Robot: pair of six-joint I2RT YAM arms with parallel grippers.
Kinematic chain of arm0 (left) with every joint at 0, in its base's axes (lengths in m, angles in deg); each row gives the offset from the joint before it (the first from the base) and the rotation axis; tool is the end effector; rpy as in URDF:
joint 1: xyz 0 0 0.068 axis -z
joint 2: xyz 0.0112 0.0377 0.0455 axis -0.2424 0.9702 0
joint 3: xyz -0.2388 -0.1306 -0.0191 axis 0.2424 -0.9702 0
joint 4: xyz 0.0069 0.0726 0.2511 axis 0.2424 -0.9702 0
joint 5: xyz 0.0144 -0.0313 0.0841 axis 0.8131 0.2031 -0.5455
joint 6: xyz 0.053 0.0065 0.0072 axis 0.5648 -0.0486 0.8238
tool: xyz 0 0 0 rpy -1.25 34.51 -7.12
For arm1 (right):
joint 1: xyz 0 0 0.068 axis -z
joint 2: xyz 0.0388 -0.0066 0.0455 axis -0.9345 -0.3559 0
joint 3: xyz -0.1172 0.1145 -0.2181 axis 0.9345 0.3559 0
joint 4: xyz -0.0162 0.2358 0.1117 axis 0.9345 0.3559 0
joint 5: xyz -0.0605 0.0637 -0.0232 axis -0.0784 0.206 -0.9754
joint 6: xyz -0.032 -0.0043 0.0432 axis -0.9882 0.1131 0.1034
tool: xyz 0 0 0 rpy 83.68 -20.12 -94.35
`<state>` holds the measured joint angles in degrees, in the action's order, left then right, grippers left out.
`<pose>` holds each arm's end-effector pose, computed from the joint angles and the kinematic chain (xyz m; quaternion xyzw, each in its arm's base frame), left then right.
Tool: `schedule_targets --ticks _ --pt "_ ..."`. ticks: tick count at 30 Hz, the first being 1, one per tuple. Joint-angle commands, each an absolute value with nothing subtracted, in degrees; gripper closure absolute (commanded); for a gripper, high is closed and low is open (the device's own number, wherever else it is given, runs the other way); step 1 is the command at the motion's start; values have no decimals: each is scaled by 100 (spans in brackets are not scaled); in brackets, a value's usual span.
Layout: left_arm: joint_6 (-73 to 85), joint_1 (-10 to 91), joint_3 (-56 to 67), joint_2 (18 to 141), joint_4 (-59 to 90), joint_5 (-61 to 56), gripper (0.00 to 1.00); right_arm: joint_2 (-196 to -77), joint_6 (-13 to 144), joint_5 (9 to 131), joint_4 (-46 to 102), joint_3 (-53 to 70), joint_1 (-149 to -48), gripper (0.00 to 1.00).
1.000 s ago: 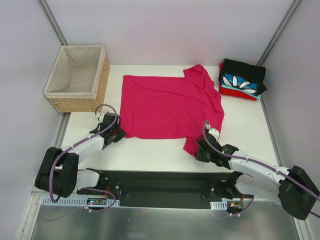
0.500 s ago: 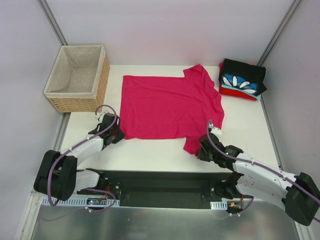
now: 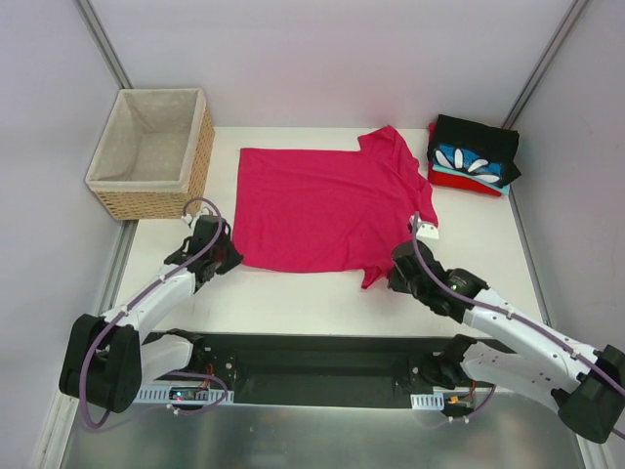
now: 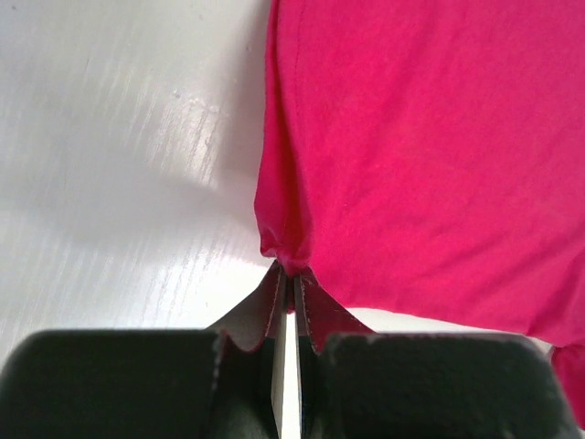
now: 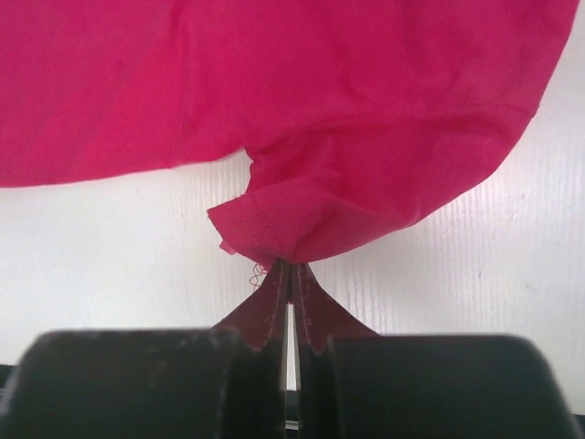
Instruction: Fold and stack the t-shirts
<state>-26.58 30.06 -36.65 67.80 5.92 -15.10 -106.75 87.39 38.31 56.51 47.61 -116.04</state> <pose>0.2139 -0.0586 0.1913 -0.2373 0.8801 -0.1746 0.3724 0.1357 0.1241 0.2424 -0.0606 0.9011 0.0877 0.4203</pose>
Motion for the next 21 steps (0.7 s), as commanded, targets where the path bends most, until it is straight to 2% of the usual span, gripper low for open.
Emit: schedule_targets --ticks 1,12,21 --pt "-2459 2844 -3185 6716 313 -1491 100 -10756 8318 3312 5834 4259 -11434 99" --pt "-2362 2299 -2280 7234 207 -1378 100 -11018 7764 3329 5826 3671 -10151 99" --pt "-2291 2264 -1681 7709 154 -1316 100 -11450 7668 3417 5614 3214 -9649 99"
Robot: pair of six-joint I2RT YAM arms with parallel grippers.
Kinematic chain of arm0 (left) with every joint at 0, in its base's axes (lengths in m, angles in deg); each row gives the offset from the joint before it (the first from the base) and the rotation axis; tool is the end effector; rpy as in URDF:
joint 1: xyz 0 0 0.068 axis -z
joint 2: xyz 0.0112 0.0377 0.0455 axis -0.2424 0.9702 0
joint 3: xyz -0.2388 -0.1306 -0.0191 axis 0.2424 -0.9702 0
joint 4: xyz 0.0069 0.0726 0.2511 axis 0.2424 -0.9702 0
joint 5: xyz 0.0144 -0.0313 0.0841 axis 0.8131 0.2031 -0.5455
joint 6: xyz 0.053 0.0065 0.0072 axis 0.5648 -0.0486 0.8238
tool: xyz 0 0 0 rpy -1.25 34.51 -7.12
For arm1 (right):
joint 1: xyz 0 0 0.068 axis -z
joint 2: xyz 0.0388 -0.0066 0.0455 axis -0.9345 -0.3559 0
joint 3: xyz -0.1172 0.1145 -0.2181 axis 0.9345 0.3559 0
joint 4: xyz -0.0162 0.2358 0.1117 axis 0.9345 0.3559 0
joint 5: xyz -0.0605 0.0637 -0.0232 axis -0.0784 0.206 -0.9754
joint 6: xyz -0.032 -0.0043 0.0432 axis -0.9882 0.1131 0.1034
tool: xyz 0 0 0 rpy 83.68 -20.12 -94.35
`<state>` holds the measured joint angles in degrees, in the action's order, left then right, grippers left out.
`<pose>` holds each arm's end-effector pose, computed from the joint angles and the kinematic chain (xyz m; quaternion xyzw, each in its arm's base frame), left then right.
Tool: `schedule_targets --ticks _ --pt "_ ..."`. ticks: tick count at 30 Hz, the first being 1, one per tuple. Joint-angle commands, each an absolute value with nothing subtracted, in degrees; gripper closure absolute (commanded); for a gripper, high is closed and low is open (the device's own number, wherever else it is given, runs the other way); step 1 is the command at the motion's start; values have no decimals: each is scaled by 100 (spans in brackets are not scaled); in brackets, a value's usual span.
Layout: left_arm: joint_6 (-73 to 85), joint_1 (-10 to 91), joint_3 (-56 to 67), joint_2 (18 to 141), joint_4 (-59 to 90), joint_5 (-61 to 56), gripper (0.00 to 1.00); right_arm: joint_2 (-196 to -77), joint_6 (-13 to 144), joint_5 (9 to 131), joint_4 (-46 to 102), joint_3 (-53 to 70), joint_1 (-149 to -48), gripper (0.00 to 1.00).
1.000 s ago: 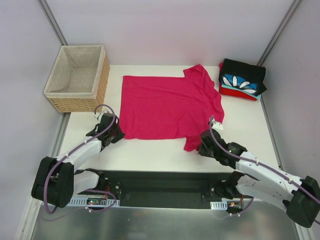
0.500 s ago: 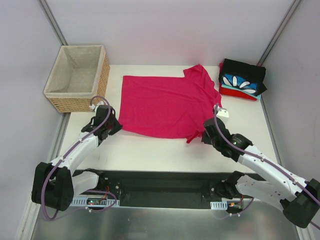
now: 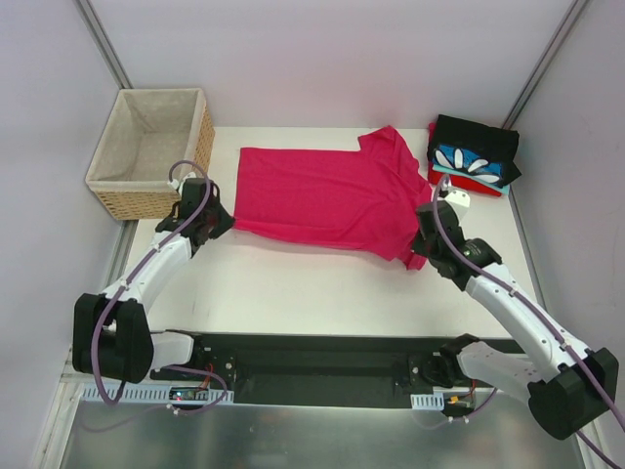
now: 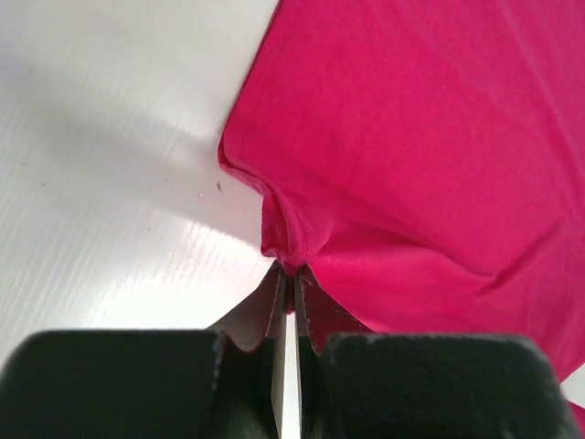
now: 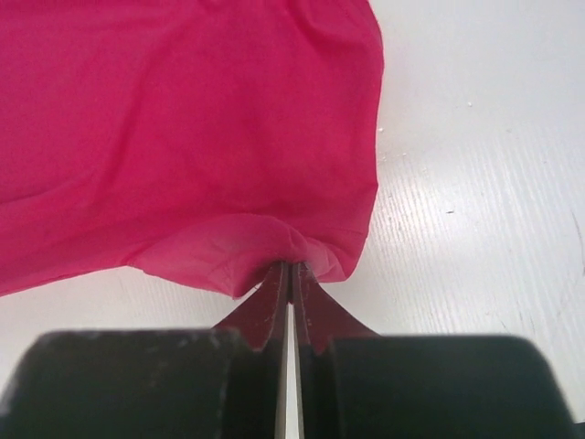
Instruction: Fold and stack the t-shirts
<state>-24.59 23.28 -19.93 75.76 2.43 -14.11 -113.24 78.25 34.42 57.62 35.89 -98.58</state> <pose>0.2692 -0.0417 0.2502 -0.2661 0.8513 -0.1713 0.4184 0.1919 0.0894 0.2893 0.0275 0.8837 -0.0238 0.4666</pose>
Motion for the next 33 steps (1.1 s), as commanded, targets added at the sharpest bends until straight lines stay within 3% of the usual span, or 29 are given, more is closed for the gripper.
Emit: schedule_targets --ticks 1,33 --pt "-2317 2264 -1664 7735 154 -1255 100 -11485 7650 3426 5606 3187 -9587 99" --pt "-2274 2273 -1787 7691 154 -1157 100 -12126 7500 3698 5703 2290 -8954 99"
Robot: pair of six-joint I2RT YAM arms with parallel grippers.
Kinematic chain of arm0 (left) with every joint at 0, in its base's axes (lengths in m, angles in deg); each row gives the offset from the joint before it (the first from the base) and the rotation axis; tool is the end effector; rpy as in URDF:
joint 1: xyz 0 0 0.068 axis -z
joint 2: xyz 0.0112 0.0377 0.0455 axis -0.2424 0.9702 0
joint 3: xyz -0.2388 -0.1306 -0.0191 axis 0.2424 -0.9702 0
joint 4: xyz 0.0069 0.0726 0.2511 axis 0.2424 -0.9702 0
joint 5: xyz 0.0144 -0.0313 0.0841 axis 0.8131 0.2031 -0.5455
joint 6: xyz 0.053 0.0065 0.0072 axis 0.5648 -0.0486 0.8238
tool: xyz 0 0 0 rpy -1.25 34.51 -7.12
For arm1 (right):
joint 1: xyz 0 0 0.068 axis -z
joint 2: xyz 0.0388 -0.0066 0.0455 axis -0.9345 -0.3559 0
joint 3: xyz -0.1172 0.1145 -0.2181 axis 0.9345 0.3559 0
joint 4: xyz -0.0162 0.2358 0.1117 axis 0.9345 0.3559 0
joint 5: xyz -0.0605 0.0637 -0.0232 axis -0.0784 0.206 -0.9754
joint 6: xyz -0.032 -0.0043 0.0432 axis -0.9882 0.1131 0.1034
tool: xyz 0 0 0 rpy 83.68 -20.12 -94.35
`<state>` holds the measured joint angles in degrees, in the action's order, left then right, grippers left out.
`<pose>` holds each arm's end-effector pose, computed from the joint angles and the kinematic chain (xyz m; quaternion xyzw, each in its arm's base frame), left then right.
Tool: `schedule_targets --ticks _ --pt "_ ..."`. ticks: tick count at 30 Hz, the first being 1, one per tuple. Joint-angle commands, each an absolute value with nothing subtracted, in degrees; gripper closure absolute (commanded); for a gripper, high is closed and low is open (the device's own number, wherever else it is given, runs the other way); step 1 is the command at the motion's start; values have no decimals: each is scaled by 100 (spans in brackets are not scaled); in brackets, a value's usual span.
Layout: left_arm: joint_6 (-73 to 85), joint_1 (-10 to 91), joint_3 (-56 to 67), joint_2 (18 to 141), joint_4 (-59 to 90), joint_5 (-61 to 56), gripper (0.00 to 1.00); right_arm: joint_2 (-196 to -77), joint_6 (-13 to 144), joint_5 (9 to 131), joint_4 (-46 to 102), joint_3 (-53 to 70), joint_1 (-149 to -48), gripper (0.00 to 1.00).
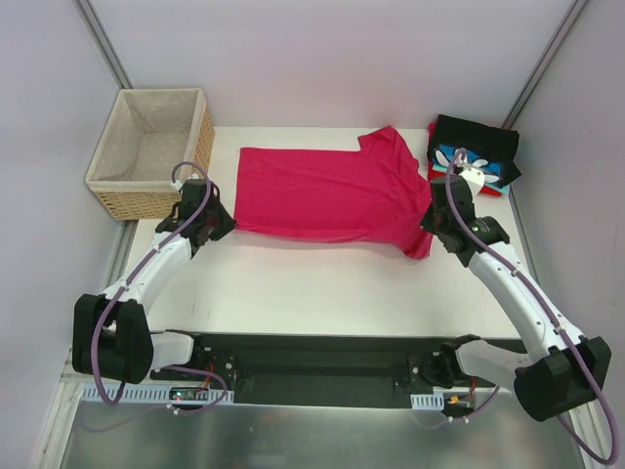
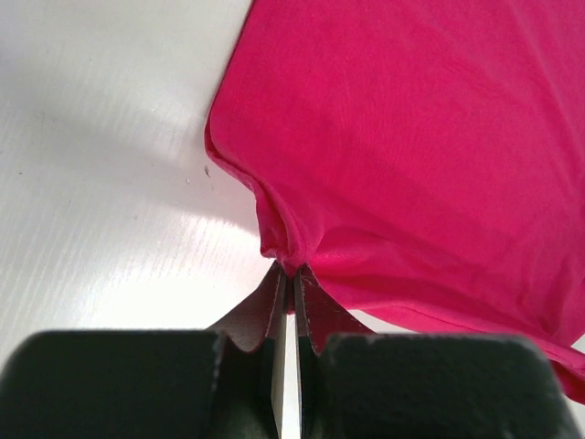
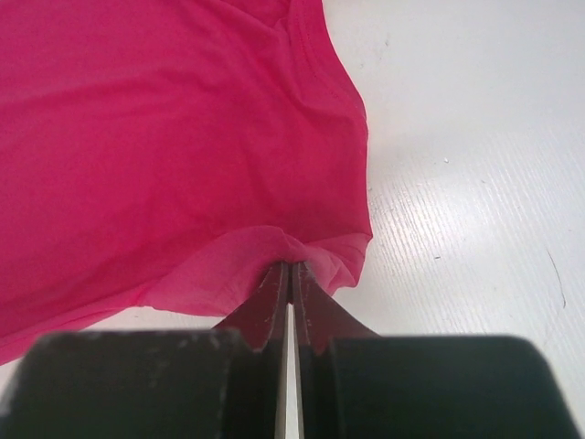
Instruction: Fold and stack the t-shirts
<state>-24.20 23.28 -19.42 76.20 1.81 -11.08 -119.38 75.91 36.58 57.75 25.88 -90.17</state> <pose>0.2703 -0.0438 0.2502 -0.2525 0.8580 -0.1894 0.4052 0.2281 0.0713 0.3252 0.0732 0.8708 -0.0387 0.4845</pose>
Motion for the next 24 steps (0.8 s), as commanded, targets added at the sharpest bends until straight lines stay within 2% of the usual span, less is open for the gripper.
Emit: schedule_targets --ticks 1,16,24 --pt "-2256 2273 -1708 7779 154 -1183 100 -12179 7483 3725 5676 2255 -8937 99" --pt "-2098 2220 -987 8614 110 -1412 100 -13322 7298 4199 5368 1587 -8480 99" --pt "-2124 2211 -986 8405 66 -1263 100 -12901 7333 4525 5403 1771 -8611 99"
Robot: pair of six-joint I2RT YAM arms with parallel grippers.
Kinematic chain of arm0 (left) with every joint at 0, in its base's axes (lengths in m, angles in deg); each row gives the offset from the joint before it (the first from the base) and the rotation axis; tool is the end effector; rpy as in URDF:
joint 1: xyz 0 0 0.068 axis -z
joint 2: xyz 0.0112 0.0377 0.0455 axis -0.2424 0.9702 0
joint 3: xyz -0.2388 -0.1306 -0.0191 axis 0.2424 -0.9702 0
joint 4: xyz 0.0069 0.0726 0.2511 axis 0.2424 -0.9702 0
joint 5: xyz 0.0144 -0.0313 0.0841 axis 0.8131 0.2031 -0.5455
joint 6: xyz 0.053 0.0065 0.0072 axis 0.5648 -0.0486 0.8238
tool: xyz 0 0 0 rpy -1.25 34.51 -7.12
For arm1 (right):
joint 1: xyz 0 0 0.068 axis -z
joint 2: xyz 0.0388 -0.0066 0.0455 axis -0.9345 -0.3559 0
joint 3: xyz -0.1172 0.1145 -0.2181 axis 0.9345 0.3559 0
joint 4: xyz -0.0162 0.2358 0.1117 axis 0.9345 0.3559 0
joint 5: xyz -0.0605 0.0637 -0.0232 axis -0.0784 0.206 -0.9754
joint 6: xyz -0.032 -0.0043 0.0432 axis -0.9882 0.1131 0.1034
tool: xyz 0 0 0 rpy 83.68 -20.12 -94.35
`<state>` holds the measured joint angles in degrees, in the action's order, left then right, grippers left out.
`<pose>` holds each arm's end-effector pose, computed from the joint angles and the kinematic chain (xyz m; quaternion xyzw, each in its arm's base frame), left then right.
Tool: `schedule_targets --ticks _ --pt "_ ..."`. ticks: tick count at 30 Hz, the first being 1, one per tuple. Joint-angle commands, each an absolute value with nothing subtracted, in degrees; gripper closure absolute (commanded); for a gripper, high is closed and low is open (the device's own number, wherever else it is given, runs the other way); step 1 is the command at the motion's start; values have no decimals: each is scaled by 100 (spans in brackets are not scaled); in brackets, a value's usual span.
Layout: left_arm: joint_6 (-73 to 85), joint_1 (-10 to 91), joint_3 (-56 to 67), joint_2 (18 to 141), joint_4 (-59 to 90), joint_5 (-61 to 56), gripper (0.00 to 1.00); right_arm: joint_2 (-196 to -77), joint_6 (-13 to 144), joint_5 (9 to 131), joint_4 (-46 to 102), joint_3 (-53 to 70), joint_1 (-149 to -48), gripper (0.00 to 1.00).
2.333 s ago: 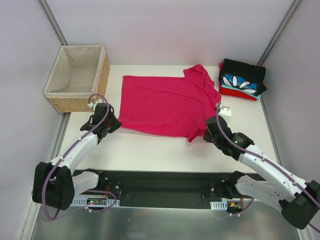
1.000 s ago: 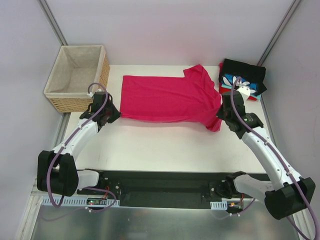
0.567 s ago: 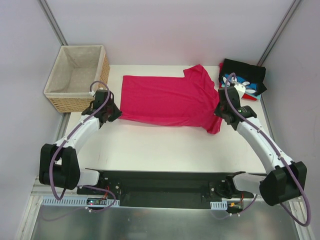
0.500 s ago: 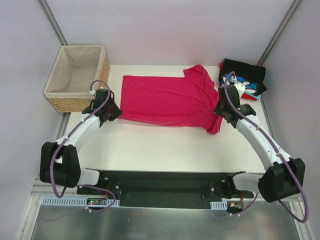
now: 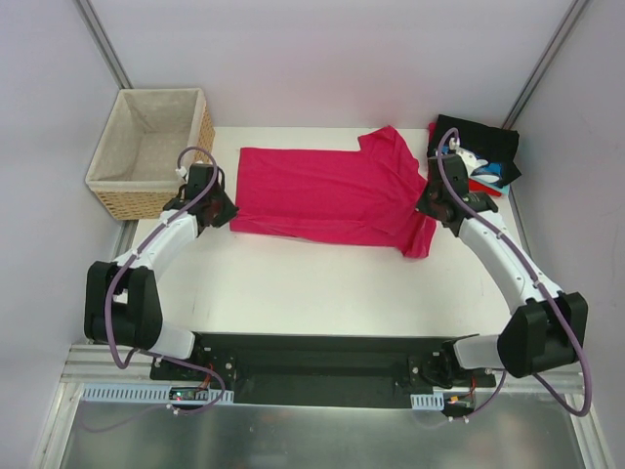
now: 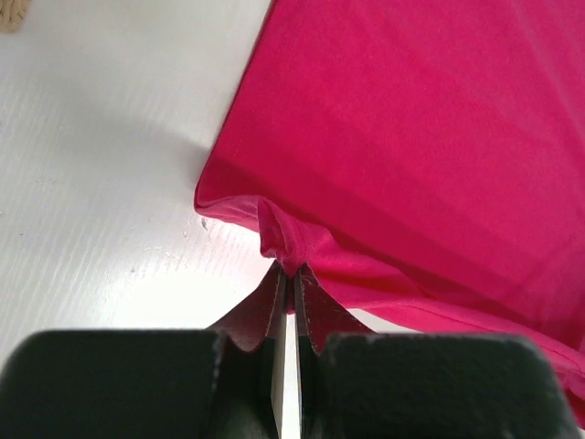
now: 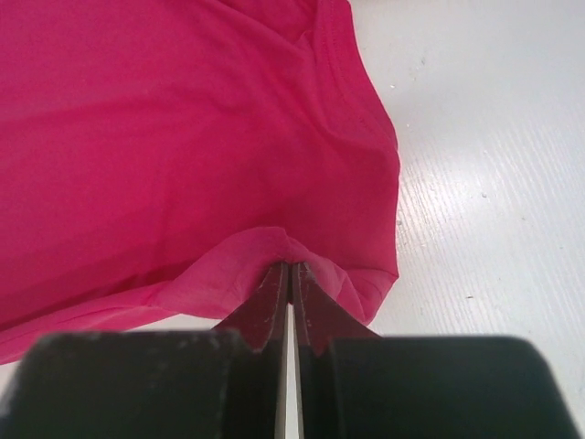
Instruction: Fold and stack the t-shirts
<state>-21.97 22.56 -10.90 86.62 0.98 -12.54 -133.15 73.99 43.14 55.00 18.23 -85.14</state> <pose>0.3122 -0.0457 0.2485 -0.2490 0.8698 -0.1596 0.3950 0.2897 0.0711 0.3135 0.0668 0.8911 -0.0276 0.4481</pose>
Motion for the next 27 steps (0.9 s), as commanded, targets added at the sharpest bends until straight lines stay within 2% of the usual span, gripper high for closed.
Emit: schedule_targets --ticks 1,7,12,27 --pt "-2124 2211 -1039 8334 66 -1245 100 -12848 7333 4516 5430 1859 -8750 99" --pt "-2045 2211 -1496 7666 -39 -1394 100 -12435 7421 4376 5491 2465 -9278 99" --pt "-2010 2211 -1620 7358 -145 -1500 100 -12250 7421 4200 5544 2536 -9341 99" --pt "-2028 2211 -1295 7832 -241 -1579 100 -12829 7289 3812 5606 1895 -9183 99"
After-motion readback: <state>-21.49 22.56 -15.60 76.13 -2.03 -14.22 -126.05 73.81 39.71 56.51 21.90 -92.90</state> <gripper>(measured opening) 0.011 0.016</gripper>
